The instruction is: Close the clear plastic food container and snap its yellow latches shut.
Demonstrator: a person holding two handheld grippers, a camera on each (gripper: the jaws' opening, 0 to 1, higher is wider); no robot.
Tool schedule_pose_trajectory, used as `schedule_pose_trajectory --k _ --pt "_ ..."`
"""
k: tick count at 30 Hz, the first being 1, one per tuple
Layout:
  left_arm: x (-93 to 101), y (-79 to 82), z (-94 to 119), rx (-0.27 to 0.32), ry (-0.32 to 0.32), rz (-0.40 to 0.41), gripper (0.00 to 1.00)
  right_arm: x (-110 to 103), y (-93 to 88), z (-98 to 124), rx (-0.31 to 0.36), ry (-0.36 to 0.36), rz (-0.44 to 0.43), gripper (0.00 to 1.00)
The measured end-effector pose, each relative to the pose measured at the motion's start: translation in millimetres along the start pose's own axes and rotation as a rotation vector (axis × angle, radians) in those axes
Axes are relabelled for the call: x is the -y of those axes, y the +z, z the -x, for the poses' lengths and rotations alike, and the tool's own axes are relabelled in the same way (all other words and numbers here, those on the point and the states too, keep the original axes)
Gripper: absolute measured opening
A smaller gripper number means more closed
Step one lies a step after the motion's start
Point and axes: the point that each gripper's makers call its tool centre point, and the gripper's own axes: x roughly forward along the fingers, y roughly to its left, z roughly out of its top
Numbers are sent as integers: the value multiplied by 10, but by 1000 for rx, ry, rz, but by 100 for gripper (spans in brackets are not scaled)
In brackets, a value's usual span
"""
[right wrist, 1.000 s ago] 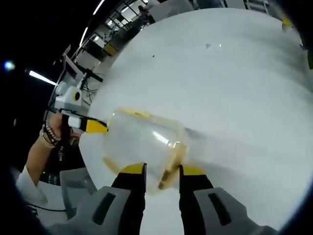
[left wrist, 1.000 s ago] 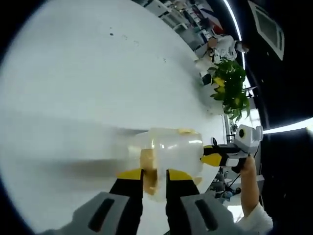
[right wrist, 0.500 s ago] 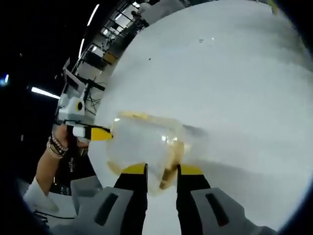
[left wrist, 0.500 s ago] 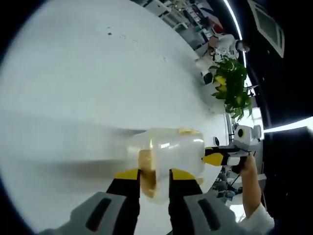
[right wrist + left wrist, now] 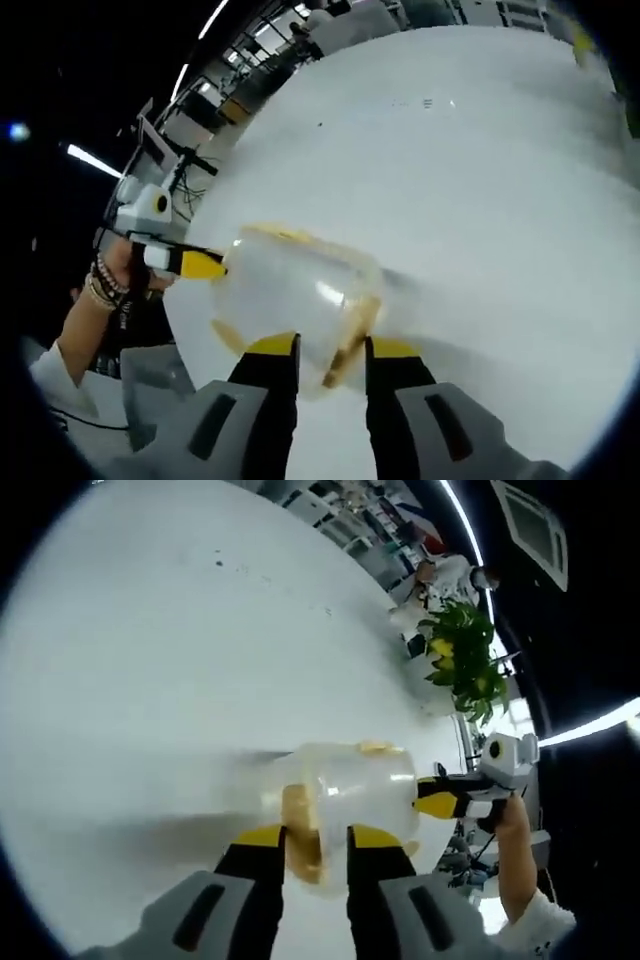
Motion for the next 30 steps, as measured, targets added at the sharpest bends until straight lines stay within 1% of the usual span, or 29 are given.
schedule_pose_trajectory --k 1,2,3,5,6,7,8,9,10,11,12,13,14,16,17,18,19,21,22,24,25,26,27,28,29,30 --pt "9 9 8 16 -10 -11 20 -2 -2 1 -9 -6 25 22" --pt "19 15 22 24 -22 16 22 -11 -18 18 -16 -14 55 22" --pt "40 51 35 51 -39 60 24 -5 -11 19 -20 -17 70 21" --pt "52 128 76 96 -61 95 24 39 -7 32 -19 -44 78 23" --pt "48 206 131 146 -69 108 24 58 -6 34 -18 -49 88 25" --pt "55 277 198 202 -75 132 24 83 4 40 -19 -47 88 25" --pt "72 317 233 227 -85 128 24 99 7 58 -18 -50 85 24" --pt "86 355 297 262 -89 122 24 146 39 87 -7 -71 82 21" --pt "106 392 325 285 -99 111 22 173 68 111 8 -88 93 22" --pt "127 393 351 292 -105 105 21 179 111 124 24 -90 86 22" --pt "166 393 367 305 -112 97 18 199 167 155 48 -106 88 19" --pt "197 383 373 311 -117 82 14 218 246 168 79 -119 92 17" --pt "238 356 353 306 -114 30 9 199 334 188 119 -124 97 14" --pt "294 339 321 315 -102 -31 3 118 451 187 166 -103 112 8" --pt "314 319 300 313 -91 -64 1 82 485 177 175 -94 130 6" --pt "344 263 257 290 -79 -102 0 44 511 167 186 -99 161 2" --pt "372 221 228 271 -79 -130 0 42 524 159 187 -104 166 0" --pt "482 167 147 270 -72 -185 0 -29 551 120 187 -101 204 0" --pt "542 124 109 253 -81 -225 0 -71 557 98 185 -98 223 0" --pt "616 111 60 253 -91 -237 0 -120 570 60 183 -96 242 0" --pt "672 88 18 244 -99 -276 0 -148 573 37 181 -93 252 0" --pt "689 64 -9 229 -94 -309 0 -193 572 -3 174 -82 263 0" --pt "688 35 -50 213 -60 -367 0 -253 558 -48 167 -67 278 0" --pt "707 31 -73 218 -47 -393 0 -289 546 -77 160 -58 287 0" --pt "755 12 -108 219 -43 -425 0 -332 527 -125 149 -50 298 0" --pt "796 -2 -129 220 -55 -431 0 -356 510 -154 139 -47 305 0"
